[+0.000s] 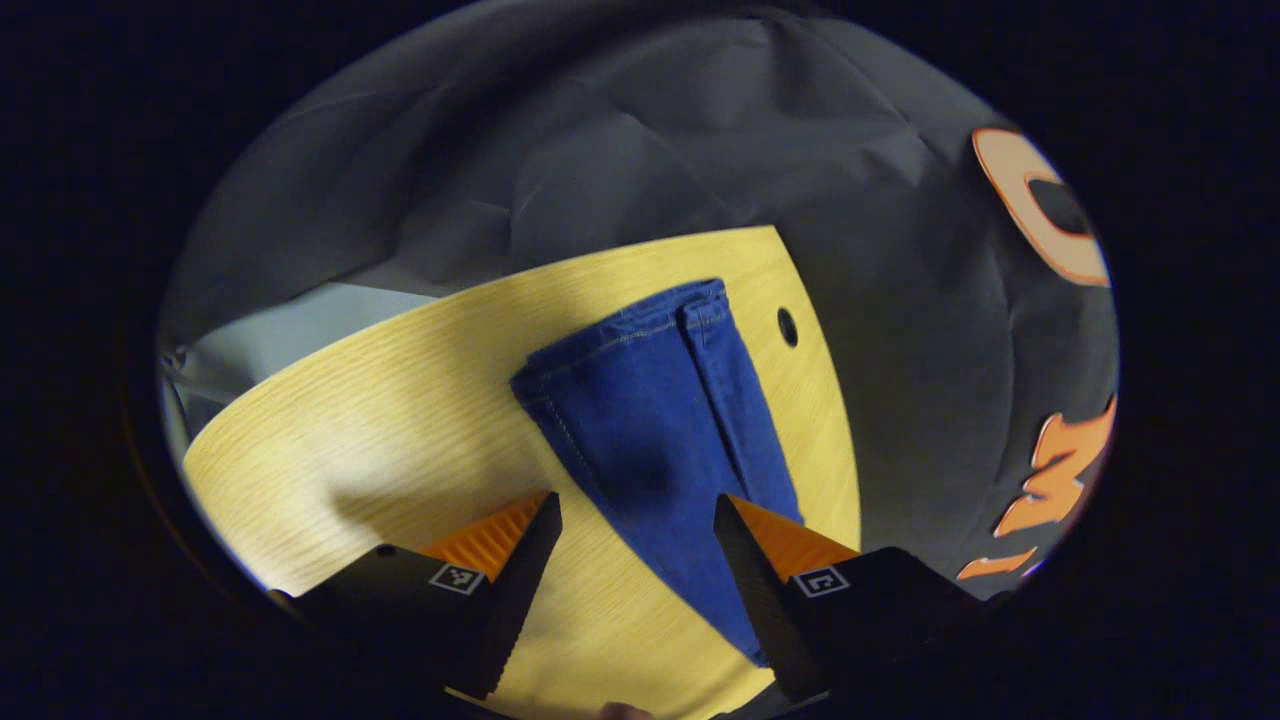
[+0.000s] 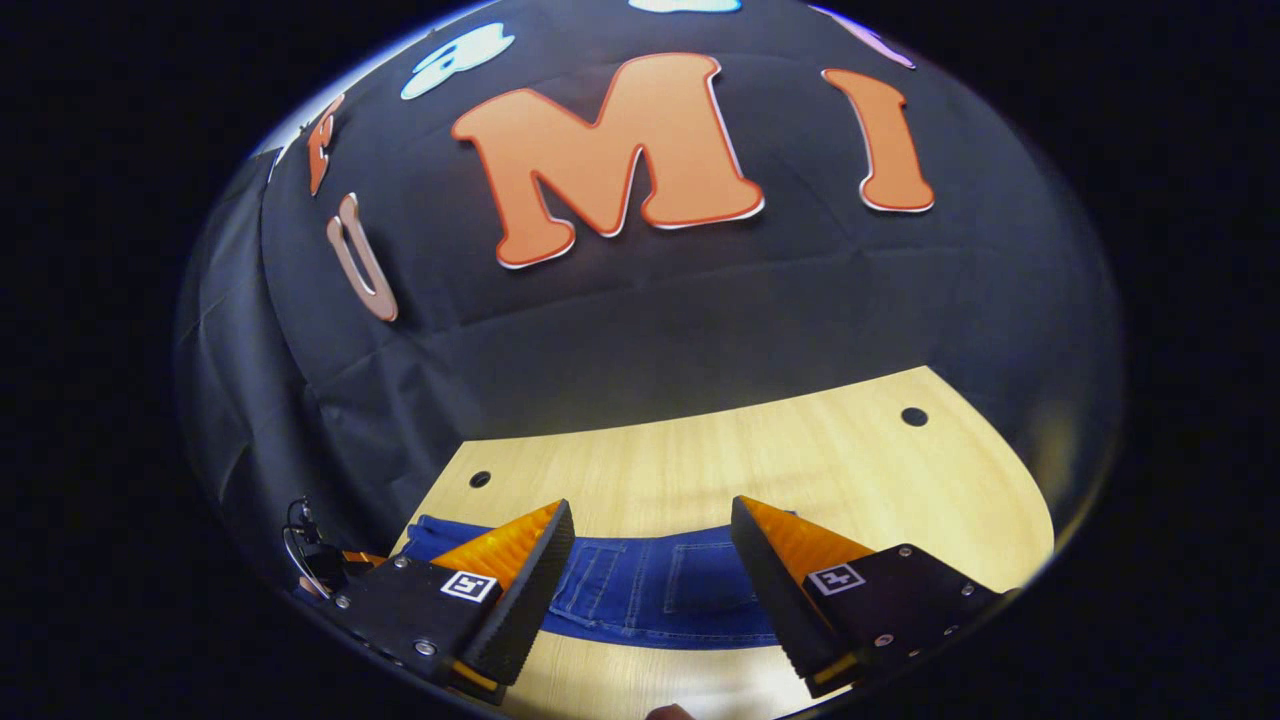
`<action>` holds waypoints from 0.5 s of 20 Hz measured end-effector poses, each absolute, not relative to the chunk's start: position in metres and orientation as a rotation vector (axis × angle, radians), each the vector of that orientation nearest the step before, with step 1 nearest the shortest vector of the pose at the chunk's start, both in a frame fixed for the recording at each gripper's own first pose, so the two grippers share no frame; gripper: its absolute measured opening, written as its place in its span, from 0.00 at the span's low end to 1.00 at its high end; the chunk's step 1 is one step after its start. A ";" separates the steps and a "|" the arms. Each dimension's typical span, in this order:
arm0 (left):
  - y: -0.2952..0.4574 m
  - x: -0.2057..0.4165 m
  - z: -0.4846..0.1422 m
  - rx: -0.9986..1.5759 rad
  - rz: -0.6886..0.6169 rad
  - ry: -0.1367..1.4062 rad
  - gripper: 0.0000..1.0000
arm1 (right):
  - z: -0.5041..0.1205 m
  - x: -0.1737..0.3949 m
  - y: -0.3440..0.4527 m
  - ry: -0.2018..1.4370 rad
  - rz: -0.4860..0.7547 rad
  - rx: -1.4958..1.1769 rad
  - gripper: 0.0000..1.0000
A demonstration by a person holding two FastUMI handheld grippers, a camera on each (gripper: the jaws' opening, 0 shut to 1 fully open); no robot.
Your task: Grasp the waist and the cuffs of the jeans and fold them to make the two legs overlap; first hold the waist and fold one-third of the jeans toward the cuffs, then hold the cuffs and fold the remaining one-third in the same direction to finish folding.
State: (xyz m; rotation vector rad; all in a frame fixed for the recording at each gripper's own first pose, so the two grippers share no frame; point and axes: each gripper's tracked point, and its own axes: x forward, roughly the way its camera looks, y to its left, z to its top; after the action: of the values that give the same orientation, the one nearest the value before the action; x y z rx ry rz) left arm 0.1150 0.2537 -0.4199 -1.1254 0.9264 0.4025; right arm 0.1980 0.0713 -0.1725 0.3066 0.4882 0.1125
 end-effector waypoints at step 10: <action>0.259 0.177 -0.428 -1.173 0.305 0.815 0.90 | -0.170 0.184 0.049 0.496 0.026 0.337 0.97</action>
State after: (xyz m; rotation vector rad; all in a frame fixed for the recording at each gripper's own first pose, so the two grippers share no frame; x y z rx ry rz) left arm 0.1773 0.2586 -0.4277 -1.1734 0.8145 0.3047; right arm 0.1840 0.0489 -0.1696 0.3375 0.4956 0.0257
